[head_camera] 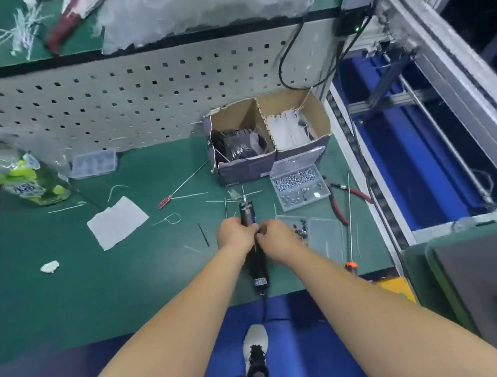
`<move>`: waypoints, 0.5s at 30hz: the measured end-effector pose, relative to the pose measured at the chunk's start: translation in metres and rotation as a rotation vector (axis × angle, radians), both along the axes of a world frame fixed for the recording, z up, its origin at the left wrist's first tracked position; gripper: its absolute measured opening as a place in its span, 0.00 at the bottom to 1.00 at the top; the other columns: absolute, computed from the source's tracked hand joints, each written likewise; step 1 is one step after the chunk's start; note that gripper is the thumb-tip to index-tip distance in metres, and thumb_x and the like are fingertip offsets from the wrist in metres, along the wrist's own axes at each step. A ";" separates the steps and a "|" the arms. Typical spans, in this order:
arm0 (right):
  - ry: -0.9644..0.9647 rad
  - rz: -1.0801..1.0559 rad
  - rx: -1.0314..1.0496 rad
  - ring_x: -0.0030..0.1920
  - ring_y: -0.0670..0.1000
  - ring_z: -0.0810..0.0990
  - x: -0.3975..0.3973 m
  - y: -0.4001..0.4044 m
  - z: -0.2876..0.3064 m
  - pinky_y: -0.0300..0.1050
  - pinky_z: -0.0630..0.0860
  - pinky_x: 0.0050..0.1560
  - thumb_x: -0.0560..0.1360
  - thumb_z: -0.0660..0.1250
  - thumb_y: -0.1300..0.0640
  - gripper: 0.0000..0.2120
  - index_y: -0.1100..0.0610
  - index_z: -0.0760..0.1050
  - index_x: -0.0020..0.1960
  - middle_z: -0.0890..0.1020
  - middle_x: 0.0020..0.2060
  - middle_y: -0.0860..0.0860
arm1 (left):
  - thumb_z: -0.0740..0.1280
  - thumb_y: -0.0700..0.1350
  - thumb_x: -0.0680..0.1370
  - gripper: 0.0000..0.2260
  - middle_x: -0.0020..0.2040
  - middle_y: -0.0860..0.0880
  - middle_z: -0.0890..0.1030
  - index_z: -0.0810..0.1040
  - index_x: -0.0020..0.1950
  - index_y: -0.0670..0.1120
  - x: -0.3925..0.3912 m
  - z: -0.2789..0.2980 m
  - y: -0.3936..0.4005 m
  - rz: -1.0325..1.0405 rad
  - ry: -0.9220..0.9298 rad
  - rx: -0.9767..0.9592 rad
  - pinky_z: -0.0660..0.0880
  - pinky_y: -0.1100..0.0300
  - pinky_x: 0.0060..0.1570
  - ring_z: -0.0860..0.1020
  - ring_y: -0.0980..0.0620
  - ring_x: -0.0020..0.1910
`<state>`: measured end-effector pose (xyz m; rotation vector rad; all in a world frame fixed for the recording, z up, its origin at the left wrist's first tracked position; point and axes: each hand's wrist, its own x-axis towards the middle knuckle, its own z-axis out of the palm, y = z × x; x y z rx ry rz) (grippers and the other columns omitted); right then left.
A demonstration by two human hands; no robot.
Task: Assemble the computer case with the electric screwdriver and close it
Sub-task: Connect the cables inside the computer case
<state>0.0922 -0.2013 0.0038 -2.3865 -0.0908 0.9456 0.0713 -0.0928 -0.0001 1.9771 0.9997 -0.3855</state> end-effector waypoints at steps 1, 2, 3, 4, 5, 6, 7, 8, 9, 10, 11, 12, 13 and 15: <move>-0.003 0.000 -0.016 0.44 0.58 0.77 0.002 0.003 -0.005 0.45 0.68 0.42 0.81 0.63 0.58 0.05 0.57 0.78 0.51 0.81 0.44 0.58 | 0.74 0.46 0.75 0.08 0.46 0.42 0.85 0.86 0.50 0.43 0.003 -0.005 0.000 -0.032 0.024 0.032 0.73 0.55 0.41 0.83 0.41 0.48; -0.005 0.000 -0.032 0.45 0.58 0.78 0.004 0.006 -0.009 0.45 0.69 0.43 0.81 0.63 0.59 0.06 0.58 0.79 0.53 0.82 0.45 0.58 | 0.72 0.45 0.76 0.06 0.46 0.42 0.85 0.85 0.49 0.43 0.006 -0.008 0.000 -0.059 0.041 0.061 0.70 0.57 0.39 0.82 0.41 0.47; -0.004 -0.001 -0.050 0.45 0.58 0.78 0.005 0.009 -0.012 0.45 0.70 0.44 0.81 0.63 0.60 0.06 0.58 0.78 0.54 0.82 0.46 0.58 | 0.71 0.43 0.77 0.05 0.46 0.42 0.84 0.84 0.49 0.44 0.008 -0.011 0.000 -0.075 0.051 0.079 0.68 0.57 0.39 0.81 0.41 0.46; -0.002 -0.007 -0.068 0.45 0.58 0.78 0.006 0.012 -0.014 0.46 0.70 0.44 0.81 0.62 0.61 0.05 0.57 0.77 0.53 0.81 0.45 0.57 | 0.70 0.43 0.78 0.04 0.45 0.42 0.83 0.83 0.47 0.44 0.009 -0.012 0.000 -0.083 0.053 0.085 0.68 0.57 0.39 0.79 0.41 0.44; 0.001 -0.012 -0.083 0.44 0.58 0.78 0.007 0.015 -0.015 0.47 0.70 0.43 0.81 0.61 0.61 0.04 0.56 0.74 0.52 0.80 0.43 0.55 | 0.68 0.43 0.78 0.04 0.45 0.42 0.83 0.81 0.46 0.44 0.010 -0.013 0.000 -0.091 0.046 0.089 0.68 0.57 0.39 0.79 0.41 0.43; 0.006 -0.013 -0.091 0.44 0.58 0.78 0.007 0.017 -0.015 0.47 0.71 0.43 0.82 0.61 0.61 0.04 0.55 0.72 0.51 0.78 0.41 0.53 | 0.68 0.43 0.79 0.05 0.45 0.41 0.83 0.81 0.46 0.43 0.010 -0.012 0.000 -0.107 0.041 0.092 0.68 0.57 0.39 0.78 0.41 0.43; 0.015 -0.009 -0.090 0.44 0.59 0.79 0.008 0.018 -0.013 0.47 0.71 0.43 0.82 0.60 0.60 0.03 0.55 0.72 0.51 0.78 0.42 0.53 | 0.67 0.44 0.80 0.06 0.46 0.41 0.84 0.82 0.48 0.43 0.010 -0.010 0.001 -0.125 0.040 0.100 0.69 0.56 0.40 0.78 0.41 0.44; 0.022 -0.006 -0.082 0.47 0.60 0.80 0.010 0.017 -0.009 0.47 0.72 0.43 0.82 0.60 0.59 0.04 0.56 0.73 0.52 0.80 0.44 0.55 | 0.67 0.45 0.80 0.07 0.48 0.40 0.84 0.82 0.50 0.42 0.011 -0.006 0.002 -0.137 0.031 0.115 0.70 0.56 0.40 0.79 0.40 0.46; 0.024 -0.010 -0.073 0.50 0.61 0.82 0.013 0.014 -0.003 0.47 0.72 0.44 0.83 0.60 0.58 0.06 0.57 0.75 0.53 0.82 0.49 0.58 | 0.67 0.45 0.80 0.08 0.50 0.41 0.84 0.82 0.53 0.43 0.014 0.000 0.000 -0.143 0.011 0.128 0.70 0.55 0.42 0.80 0.40 0.49; 0.024 -0.005 -0.065 0.53 0.62 0.83 0.017 0.013 0.002 0.47 0.73 0.46 0.82 0.61 0.58 0.07 0.57 0.77 0.54 0.83 0.52 0.59 | 0.67 0.44 0.79 0.09 0.53 0.42 0.84 0.81 0.57 0.43 0.016 0.005 0.001 -0.140 -0.013 0.137 0.72 0.55 0.44 0.80 0.40 0.52; 0.011 -0.008 -0.064 0.54 0.62 0.83 0.024 0.006 0.011 0.47 0.73 0.47 0.82 0.61 0.58 0.07 0.57 0.78 0.53 0.84 0.54 0.60 | 0.67 0.44 0.79 0.11 0.56 0.43 0.84 0.81 0.60 0.44 0.021 0.016 -0.004 -0.149 -0.061 0.135 0.73 0.55 0.49 0.80 0.41 0.55; -0.008 -0.011 -0.071 0.56 0.63 0.83 0.032 -0.006 0.024 0.47 0.73 0.47 0.81 0.61 0.60 0.07 0.56 0.78 0.53 0.84 0.55 0.61 | 0.67 0.44 0.79 0.14 0.59 0.44 0.83 0.80 0.64 0.45 0.028 0.029 -0.015 -0.175 -0.126 0.124 0.74 0.55 0.54 0.80 0.42 0.59; -0.040 -0.014 -0.081 0.56 0.63 0.83 0.041 -0.020 0.039 0.48 0.73 0.47 0.80 0.60 0.62 0.09 0.56 0.79 0.54 0.84 0.55 0.61 | 0.67 0.43 0.79 0.15 0.61 0.45 0.83 0.80 0.66 0.45 0.036 0.044 -0.029 -0.212 -0.195 0.101 0.74 0.56 0.59 0.80 0.44 0.61; -0.136 -0.006 -0.097 0.59 0.63 0.83 0.057 -0.057 0.075 0.49 0.74 0.48 0.79 0.59 0.66 0.16 0.58 0.79 0.62 0.84 0.58 0.61 | 0.65 0.42 0.80 0.15 0.62 0.47 0.83 0.82 0.65 0.46 0.055 0.079 -0.067 -0.311 -0.320 0.037 0.72 0.59 0.60 0.80 0.47 0.61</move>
